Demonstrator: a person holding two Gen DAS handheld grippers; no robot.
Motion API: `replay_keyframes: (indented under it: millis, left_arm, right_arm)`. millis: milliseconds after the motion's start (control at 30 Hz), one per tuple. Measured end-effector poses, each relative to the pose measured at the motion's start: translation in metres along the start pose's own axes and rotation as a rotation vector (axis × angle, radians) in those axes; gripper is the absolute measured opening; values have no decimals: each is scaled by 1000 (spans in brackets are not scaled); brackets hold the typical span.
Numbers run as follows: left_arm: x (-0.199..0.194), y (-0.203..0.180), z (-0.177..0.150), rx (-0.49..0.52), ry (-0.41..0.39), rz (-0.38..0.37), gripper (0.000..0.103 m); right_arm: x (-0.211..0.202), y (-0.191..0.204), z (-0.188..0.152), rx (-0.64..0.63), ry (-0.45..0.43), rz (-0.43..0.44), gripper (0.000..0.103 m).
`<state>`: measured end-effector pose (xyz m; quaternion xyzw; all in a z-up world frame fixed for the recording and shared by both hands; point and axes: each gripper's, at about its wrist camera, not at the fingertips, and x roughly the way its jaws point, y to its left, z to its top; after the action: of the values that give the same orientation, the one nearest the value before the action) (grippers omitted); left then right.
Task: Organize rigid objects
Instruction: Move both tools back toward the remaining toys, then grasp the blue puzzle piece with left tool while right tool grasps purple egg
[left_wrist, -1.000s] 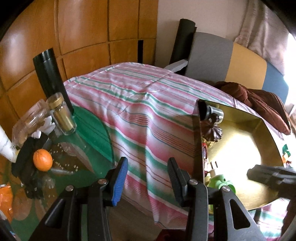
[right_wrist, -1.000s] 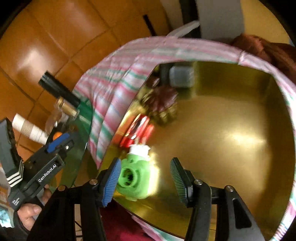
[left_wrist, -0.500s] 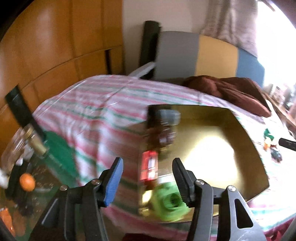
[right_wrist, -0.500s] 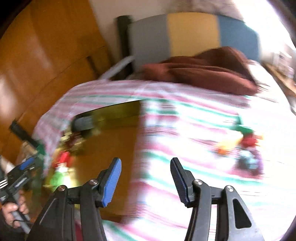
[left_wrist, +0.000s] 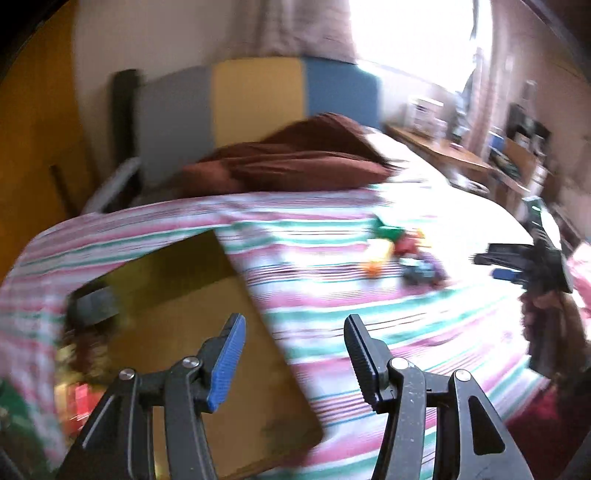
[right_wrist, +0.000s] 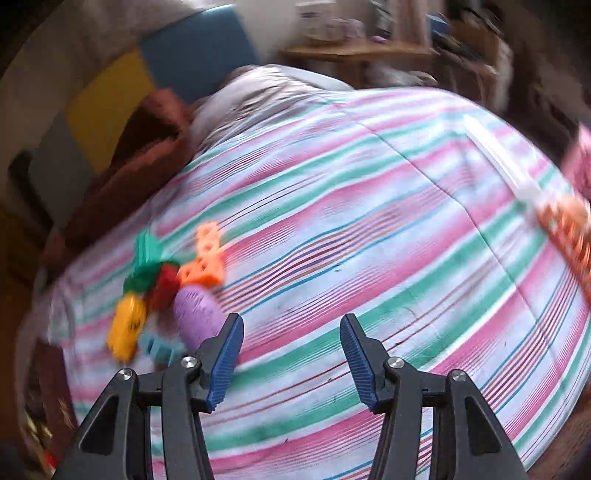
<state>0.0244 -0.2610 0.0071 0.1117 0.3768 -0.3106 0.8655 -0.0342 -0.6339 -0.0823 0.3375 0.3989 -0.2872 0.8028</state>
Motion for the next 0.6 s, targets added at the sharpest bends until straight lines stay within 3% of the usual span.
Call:
replay_keyframes:
  millis: [167,400,467,600]
  left_arm:
    - [47,-59,14,60,89,-114,57]
    - [106,-114,27,206,156,-167,57]
    - [119,-122,31,237,154,-183,69]
    - [136,-132,38,268,129,-188,74]
  right_arm:
    - [4,-9,6,48,44,36,56]
    - [3,-10,4,55,68,82,56]
    - [2,-7,-1,58,74,94,56]
    - [2,-8,-1,63,82,100,56]
